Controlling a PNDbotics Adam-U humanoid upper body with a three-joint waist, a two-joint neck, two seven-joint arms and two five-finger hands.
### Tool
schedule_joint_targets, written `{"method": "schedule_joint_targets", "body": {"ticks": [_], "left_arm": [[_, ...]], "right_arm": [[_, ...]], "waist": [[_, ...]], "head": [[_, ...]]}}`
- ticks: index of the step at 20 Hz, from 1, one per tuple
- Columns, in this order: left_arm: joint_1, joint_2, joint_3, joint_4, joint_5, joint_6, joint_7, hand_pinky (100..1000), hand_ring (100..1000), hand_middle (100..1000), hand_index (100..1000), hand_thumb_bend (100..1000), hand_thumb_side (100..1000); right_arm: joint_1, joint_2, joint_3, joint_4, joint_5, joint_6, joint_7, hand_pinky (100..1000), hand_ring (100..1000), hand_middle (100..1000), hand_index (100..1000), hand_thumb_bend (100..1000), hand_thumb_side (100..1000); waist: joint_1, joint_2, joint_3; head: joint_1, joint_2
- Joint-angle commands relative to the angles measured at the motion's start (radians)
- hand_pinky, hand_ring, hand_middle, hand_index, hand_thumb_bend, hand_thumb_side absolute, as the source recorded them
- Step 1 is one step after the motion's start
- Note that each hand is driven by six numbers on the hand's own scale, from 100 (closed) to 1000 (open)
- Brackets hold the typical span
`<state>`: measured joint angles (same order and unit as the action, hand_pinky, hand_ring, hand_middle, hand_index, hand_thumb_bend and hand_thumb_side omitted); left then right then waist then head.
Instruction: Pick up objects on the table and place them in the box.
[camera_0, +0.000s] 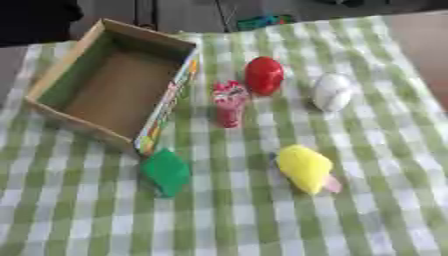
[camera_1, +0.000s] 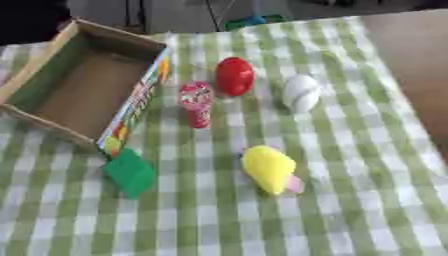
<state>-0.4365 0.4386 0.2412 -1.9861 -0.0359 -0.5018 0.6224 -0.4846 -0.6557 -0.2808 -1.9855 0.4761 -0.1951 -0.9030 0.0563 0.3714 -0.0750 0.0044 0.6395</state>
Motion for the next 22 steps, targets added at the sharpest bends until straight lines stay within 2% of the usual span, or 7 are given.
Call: {"method": "schedule_joint_targets", "body": {"ticks": [1, 3, 4, 5, 8, 17, 22], "left_arm": [[-0.008, 0.033, 0.013, -0.014, -0.012, -0.007, 0.057, 276, 338, 453, 522, 100, 977], [-0.006, 0.033, 0.007, -0.014, -0.018, -0.002, 0.069, 304, 367, 466, 539, 100, 998], [-0.006, 0.033, 0.003, -0.014, -0.02, -0.003, 0.067, 539, 617, 694, 732, 100, 1000], [-0.005, 0.033, -0.003, -0.014, -0.019, -0.008, 0.056, 539, 617, 694, 732, 100, 1000], [-0.003, 0.034, -0.007, -0.014, -0.021, -0.025, 0.018, 825, 907, 898, 868, 322, 1000], [0.013, 0.041, -0.002, -0.014, -0.026, -0.022, -0.029, 835, 901, 877, 844, 279, 1000], [0.032, 0.061, -0.009, -0.014, -0.03, -0.011, -0.051, 821, 885, 862, 824, 191, 1000]], "right_arm": [[-0.008, -0.034, -0.024, -0.015, -0.035, 0.008, -0.004, 100, 259, 306, 403, 100, 581], [-0.003, -0.037, -0.022, -0.015, -0.033, 0.006, -0.004, 100, 289, 334, 422, 100, 559], [0.001, -0.037, -0.017, -0.015, -0.03, 0.005, -0.004, 368, 533, 553, 590, 100, 743], [0.007, -0.038, -0.008, -0.015, -0.022, 0.009, -0.004, 368, 533, 553, 590, 100, 743], [0.025, -0.048, 0.022, -0.015, 0.022, 0.044, 0.0, 733, 836, 814, 811, 100, 1000], [0.036, -0.154, 0.071, -0.015, 0.152, 0.18, 0.225, 818, 921, 890, 903, 192, 1000], [0.081, -0.325, 0.139, -0.015, 0.201, 0.254, 0.47, 835, 949, 927, 952, 280, 1000]], "waist": [[-0.004, -0.02, 0.0], [-0.004, -0.02, -0.001], [-0.005, -0.02, -0.001], [-0.005, -0.02, 0.0], [-0.007, -0.02, 0.001], [-0.024, -0.03, 0.001], [-0.047, -0.035, -0.005]], "head": [[-0.002, -0.01], [-0.003, -0.012], [-0.004, -0.013], [-0.006, -0.014], [-0.016, -0.016], [-0.028, 0.0], [-0.021, 0.011]]}}
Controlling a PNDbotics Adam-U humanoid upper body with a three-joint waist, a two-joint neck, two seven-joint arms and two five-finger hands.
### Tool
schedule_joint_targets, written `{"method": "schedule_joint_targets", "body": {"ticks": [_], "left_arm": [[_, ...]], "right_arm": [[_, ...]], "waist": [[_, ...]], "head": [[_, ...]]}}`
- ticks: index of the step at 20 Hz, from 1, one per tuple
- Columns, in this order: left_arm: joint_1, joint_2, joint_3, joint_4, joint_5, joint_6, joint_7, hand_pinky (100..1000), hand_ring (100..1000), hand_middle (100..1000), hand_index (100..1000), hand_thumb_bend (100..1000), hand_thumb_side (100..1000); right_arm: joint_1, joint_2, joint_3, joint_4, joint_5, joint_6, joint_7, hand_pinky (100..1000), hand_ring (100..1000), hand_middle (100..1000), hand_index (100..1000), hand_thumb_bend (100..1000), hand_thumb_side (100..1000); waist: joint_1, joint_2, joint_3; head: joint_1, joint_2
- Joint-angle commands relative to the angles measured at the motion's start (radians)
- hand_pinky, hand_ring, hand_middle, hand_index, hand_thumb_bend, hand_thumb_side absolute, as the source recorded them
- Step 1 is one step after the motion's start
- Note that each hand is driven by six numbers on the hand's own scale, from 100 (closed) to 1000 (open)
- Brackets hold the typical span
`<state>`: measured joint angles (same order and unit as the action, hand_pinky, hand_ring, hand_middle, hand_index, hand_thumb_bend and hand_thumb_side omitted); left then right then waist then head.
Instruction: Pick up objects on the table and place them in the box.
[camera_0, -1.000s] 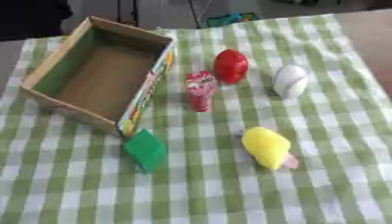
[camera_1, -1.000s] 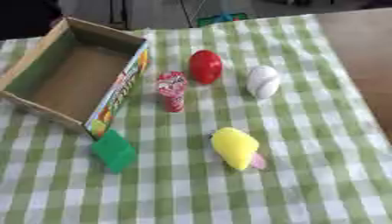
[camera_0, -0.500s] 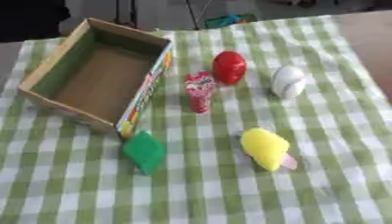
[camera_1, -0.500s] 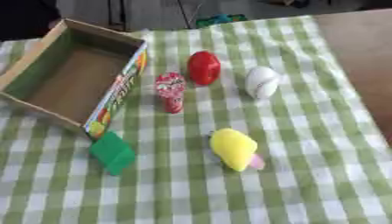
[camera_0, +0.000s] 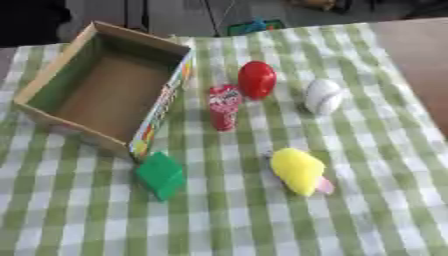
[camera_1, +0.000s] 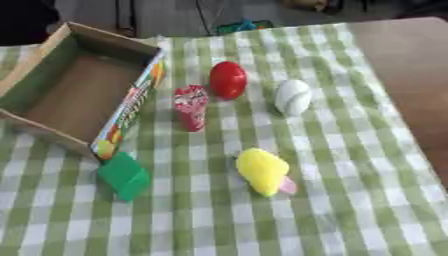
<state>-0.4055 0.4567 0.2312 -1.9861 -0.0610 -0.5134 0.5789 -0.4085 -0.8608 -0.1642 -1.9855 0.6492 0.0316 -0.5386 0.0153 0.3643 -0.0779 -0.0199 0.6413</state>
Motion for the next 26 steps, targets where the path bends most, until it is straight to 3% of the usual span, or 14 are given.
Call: {"method": "schedule_joint_targets", "body": {"ticks": [1, 5, 8, 12, 13, 18, 19, 26], "left_arm": [[0.007, 0.048, 0.0, -0.014, -0.005, 0.003, -0.011, 820, 884, 860, 821, 179, 1000], [0.021, 0.062, -0.006, -0.014, -0.003, 0.013, -0.021, 815, 878, 855, 814, 147, 1000], [0.024, 0.067, -0.007, -0.014, -0.001, 0.016, -0.026, 810, 872, 850, 809, 131, 1000], [0.026, 0.074, -0.013, -0.014, 0.002, 0.021, -0.034, 806, 869, 847, 806, 110, 1000], [0.026, 0.074, -0.014, -0.014, 0.004, 0.023, -0.035, 805, 867, 843, 804, 100, 1000], [0.024, 0.074, -0.017, -0.014, 0.009, 0.027, -0.04, 803, 864, 841, 802, 100, 1000], [0.023, 0.072, -0.019, -0.014, 0.012, 0.029, -0.041, 800, 860, 836, 800, 100, 1000], [0.018, 0.067, -0.026, -0.014, 0.022, 0.037, -0.049, 796, 851, 826, 798, 100, 1000]], "right_arm": [[0.016, -0.164, 0.038, -0.015, 0.03, 0.035, 0.151, 837, 951, 926, 953, 292, 1000], [0.041, -0.299, 0.088, -0.015, -0.011, 0.047, 0.294, 841, 947, 927, 963, 334, 1000], [0.04, -0.343, 0.098, -0.015, -0.04, 0.048, 0.359, 853, 955, 939, 989, 349, 1000], [0.041, -0.442, 0.163, -0.015, -0.095, 0.064, 0.501, 870, 963, 950, 1000, 436, 1000], [0.028, -0.449, 0.173, -0.015, -0.107, 0.07, 0.52, 871, 964, 949, 1000, 478, 993], [-0.03, -0.465, 0.217, -0.015, -0.141, 0.1, 0.566, 870, 961, 941, 1000, 521, 994], [-0.049, -0.461, 0.231, -0.015, -0.144, 0.112, 0.573, 865, 954, 918, 987, 587, 985], [-0.147, -0.414, 0.34, -0.015, -0.098, 0.146, 0.669, 874, 957, 920, 988, 590, 979]], "waist": [[-0.012, -0.029, -0.004], [-0.029, -0.033, -0.012], [-0.033, -0.035, -0.014], [-0.042, -0.038, -0.015], [-0.043, -0.039, -0.014], [-0.044, -0.041, -0.011], [-0.045, -0.041, -0.008], [-0.041, -0.04, 0.006]], "head": [[0.003, 0.01], [-0.001, 0.01], [-0.002, 0.011], [-0.006, 0.011], [-0.009, 0.01], [-0.015, 0.007], [-0.02, 0.008], [-0.025, 0.002]]}}
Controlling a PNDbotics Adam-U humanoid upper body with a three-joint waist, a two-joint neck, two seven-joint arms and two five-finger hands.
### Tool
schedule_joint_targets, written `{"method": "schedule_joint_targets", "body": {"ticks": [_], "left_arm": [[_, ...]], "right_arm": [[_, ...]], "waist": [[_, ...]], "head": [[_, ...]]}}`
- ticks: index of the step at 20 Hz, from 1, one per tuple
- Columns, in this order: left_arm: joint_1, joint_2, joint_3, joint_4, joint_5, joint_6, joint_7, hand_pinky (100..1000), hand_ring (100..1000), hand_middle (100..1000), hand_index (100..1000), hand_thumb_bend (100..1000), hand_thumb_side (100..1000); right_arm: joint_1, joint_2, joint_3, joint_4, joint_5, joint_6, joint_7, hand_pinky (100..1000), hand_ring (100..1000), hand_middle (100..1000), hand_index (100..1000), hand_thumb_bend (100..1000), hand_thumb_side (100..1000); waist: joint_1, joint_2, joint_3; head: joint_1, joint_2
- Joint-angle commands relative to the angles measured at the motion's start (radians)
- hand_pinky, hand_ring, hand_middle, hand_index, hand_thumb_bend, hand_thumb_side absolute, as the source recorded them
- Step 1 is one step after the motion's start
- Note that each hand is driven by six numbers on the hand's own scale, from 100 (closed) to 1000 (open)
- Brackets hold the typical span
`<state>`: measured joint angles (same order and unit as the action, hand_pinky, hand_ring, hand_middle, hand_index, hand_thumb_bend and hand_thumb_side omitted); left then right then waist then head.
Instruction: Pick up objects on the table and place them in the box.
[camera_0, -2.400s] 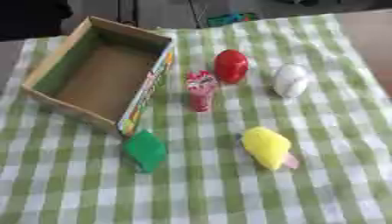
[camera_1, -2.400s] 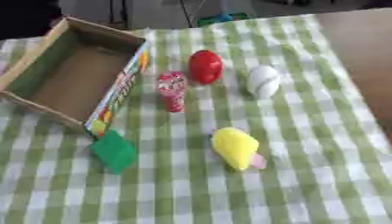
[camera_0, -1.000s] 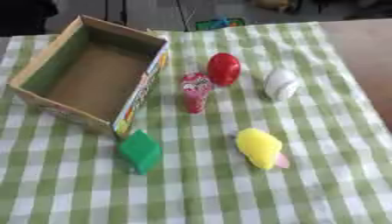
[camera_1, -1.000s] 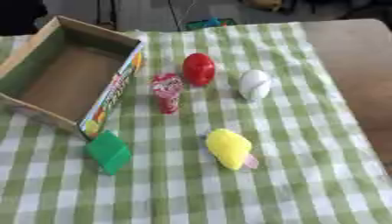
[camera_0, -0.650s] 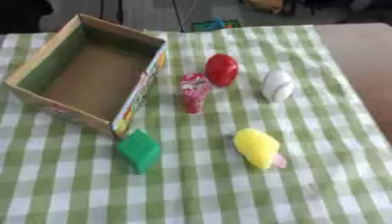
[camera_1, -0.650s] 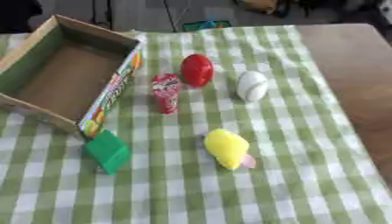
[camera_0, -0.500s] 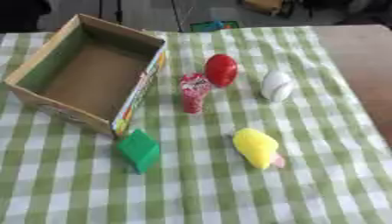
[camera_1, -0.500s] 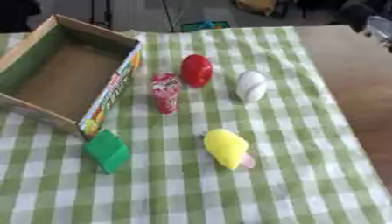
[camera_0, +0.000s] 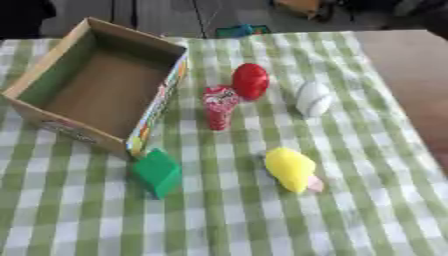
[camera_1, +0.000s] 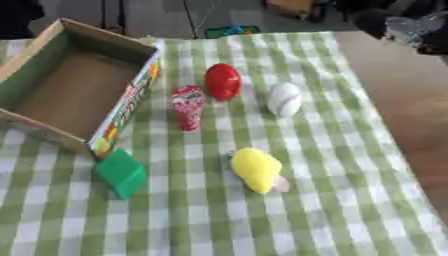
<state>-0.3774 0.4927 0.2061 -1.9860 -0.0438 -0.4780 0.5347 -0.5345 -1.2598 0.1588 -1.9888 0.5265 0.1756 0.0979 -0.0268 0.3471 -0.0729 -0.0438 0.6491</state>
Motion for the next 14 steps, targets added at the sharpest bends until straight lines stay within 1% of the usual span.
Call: {"method": "schedule_joint_targets", "body": {"ticks": [1, 5, 8, 9, 10, 11, 12, 13, 14], "left_arm": [[-0.011, 0.031, -0.002, -0.014, 0.006, 0.002, -0.007, 794, 847, 820, 797, 100, 1000], [-0.013, 0.03, -0.007, -0.014, 0.011, 0.005, -0.013, 792, 841, 815, 795, 100, 1000], [-0.016, 0.028, -0.012, -0.014, 0.017, 0.007, -0.02, 791, 838, 811, 794, 100, 1000], [-0.017, 0.026, -0.014, -0.014, 0.019, 0.008, -0.023, 789, 835, 808, 792, 100, 1000], [-0.018, 0.024, -0.015, -0.014, 0.021, 0.008, -0.025, 789, 835, 808, 792, 100, 1000], [-0.019, 0.023, -0.016, -0.014, 0.023, 0.009, -0.027, 789, 832, 805, 791, 100, 1000], [-0.018, 0.02, -0.016, -0.014, 0.025, 0.01, -0.029, 789, 832, 805, 791, 100, 1000], [-0.017, 0.018, -0.016, -0.014, 0.027, 0.01, -0.03, 787, 828, 801, 790, 100, 1000], [-0.015, 0.015, -0.015, -0.014, 0.028, 0.011, -0.03, 787, 828, 801, 790, 100, 1000]], "right_arm": [[-0.025, -0.014, 0.028, -0.011, 0.035, 0.001, 0.047, 875, 957, 920, 986, 588, 971], [-0.045, -0.01, 0.077, -0.011, 0.064, -0.011, 0.102, 872, 953, 916, 979, 581, 962], [-0.088, 0.019, 0.115, -0.011, 0.065, -0.006, 0.142, 869, 951, 913, 975, 579, 955], [-0.103, 0.04, 0.125, -0.011, 0.063, -0.001, 0.156, 857, 939, 901, 972, 601, 946], [-0.119, 0.065, 0.135, -0.011, 0.06, 0.009, 0.171, 857, 939, 901, 972, 601, 946], [-0.131, 0.086, 0.142, -0.011, 0.058, 0.018, 0.182, 840, 909, 887, 979, 628, 940], [-0.139, 0.115, 0.144, -0.011, 0.057, 0.028, 0.189, 840, 909, 887, 979, 628, 940], [-0.142, 0.149, 0.143, -0.011, 0.058, 0.038, 0.194, 819, 863, 862, 998, 689, 886], [-0.14, 0.194, 0.14, -0.011, 0.062, 0.05, 0.197, 819, 863, 862, 998, 689, 886]], "waist": [[0.001, -0.022, 0.002], [0.0, -0.02, 0.007], [-0.002, -0.022, 0.009], [-0.003, -0.023, 0.01], [-0.004, -0.025, 0.01], [-0.004, -0.025, 0.01], [-0.004, -0.026, 0.01], [-0.004, -0.027, 0.009], [-0.003, -0.027, 0.007]], "head": [[-0.002, -0.007], [-0.006, -0.011], [-0.01, -0.012], [-0.014, -0.011], [-0.016, -0.01], [-0.017, -0.009], [-0.017, -0.009], [-0.016, -0.009], [-0.013, -0.009]]}}
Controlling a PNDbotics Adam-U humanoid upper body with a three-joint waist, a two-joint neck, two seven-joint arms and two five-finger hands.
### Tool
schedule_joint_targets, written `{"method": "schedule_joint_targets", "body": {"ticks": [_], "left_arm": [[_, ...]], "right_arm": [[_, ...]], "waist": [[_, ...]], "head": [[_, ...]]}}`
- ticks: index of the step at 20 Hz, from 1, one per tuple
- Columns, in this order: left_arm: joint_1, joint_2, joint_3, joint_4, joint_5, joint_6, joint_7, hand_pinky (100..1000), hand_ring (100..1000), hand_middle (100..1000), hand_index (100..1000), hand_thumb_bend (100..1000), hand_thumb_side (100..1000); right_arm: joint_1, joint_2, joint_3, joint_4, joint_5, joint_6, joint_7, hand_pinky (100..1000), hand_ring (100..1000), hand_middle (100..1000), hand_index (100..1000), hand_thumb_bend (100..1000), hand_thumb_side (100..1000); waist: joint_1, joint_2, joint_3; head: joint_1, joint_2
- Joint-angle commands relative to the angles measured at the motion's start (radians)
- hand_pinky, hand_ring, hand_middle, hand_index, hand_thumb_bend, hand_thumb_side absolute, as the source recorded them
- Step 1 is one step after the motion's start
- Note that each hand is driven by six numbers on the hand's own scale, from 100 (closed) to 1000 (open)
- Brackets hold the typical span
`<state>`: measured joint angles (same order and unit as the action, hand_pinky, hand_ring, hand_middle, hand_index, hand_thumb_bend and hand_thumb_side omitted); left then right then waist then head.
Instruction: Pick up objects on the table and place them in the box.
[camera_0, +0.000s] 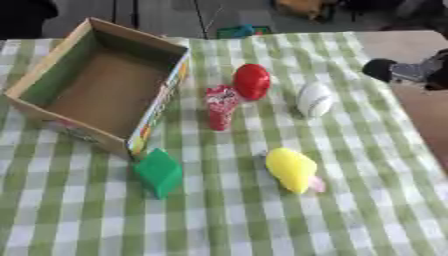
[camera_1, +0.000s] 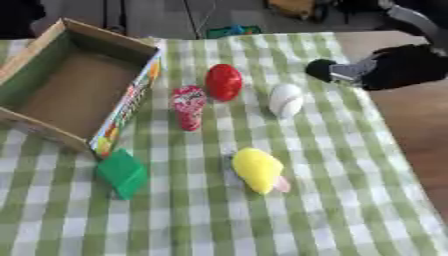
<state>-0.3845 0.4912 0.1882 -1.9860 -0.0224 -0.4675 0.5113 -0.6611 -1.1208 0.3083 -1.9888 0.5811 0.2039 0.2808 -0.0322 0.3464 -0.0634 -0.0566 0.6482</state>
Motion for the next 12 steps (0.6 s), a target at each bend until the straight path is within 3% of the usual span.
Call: {"method": "schedule_joint_targets", "body": {"ticks": [1, 4, 5, 8, 10, 11, 12], "left_arm": [[-0.007, 0.015, 0.002, -0.014, 0.009, 0.001, -0.007, 786, 825, 799, 789, 100, 1000], [-0.008, 0.008, 0.002, -0.014, 0.012, 0.002, -0.011, 785, 822, 795, 788, 100, 1000], [-0.008, 0.007, 0.002, -0.014, 0.012, 0.003, -0.013, 784, 819, 791, 787, 100, 1000], [-0.007, 0.003, 0.002, -0.014, 0.013, 0.005, -0.014, 784, 819, 790, 787, 100, 1000], [-0.006, 0.004, 0.003, -0.014, 0.013, 0.005, -0.014, 784, 818, 789, 787, 100, 1000], [-0.005, 0.004, 0.004, -0.014, 0.012, 0.005, -0.013, 783, 817, 788, 787, 100, 1000], [-0.003, 0.007, 0.005, -0.014, 0.01, 0.005, -0.012, 783, 816, 787, 787, 100, 1000]], "right_arm": [[-0.013, 0.088, -0.009, -0.011, 0.013, 0.03, 0.018, 818, 853, 885, 1000, 704, 828], [-0.004, 0.196, -0.001, -0.011, 0.043, 0.045, 0.05, 823, 856, 923, 1000, 713, 755], [-0.003, 0.22, 0.0, -0.011, 0.054, 0.049, 0.061, 843, 929, 933, 1000, 716, 748], [0.005, 0.282, -0.006, -0.011, 0.069, 0.059, 0.072, 850, 951, 938, 1000, 714, 761], [0.012, 0.325, -0.016, -0.011, 0.069, 0.061, 0.049, 868, 981, 947, 1000, 531, 1000], [0.019, 0.346, -0.019, -0.011, 0.067, 0.062, 0.023, 860, 969, 939, 998, 457, 1000], [0.03, 0.362, -0.022, -0.011, 0.07, 0.067, -0.004, 842, 937, 905, 981, 482, 1000]], "waist": [[0.002, -0.027, -0.004], [0.003, -0.028, -0.009], [0.003, -0.028, -0.01], [0.004, -0.028, -0.013], [0.001, -0.026, -0.016], [0.0, -0.025, -0.018], [-0.004, -0.024, -0.02]], "head": [[0.001, -0.009], [0.003, -0.013], [0.003, -0.014], [0.004, -0.012], [0.006, -0.004], [0.007, -0.001], [0.01, 0.002]]}}
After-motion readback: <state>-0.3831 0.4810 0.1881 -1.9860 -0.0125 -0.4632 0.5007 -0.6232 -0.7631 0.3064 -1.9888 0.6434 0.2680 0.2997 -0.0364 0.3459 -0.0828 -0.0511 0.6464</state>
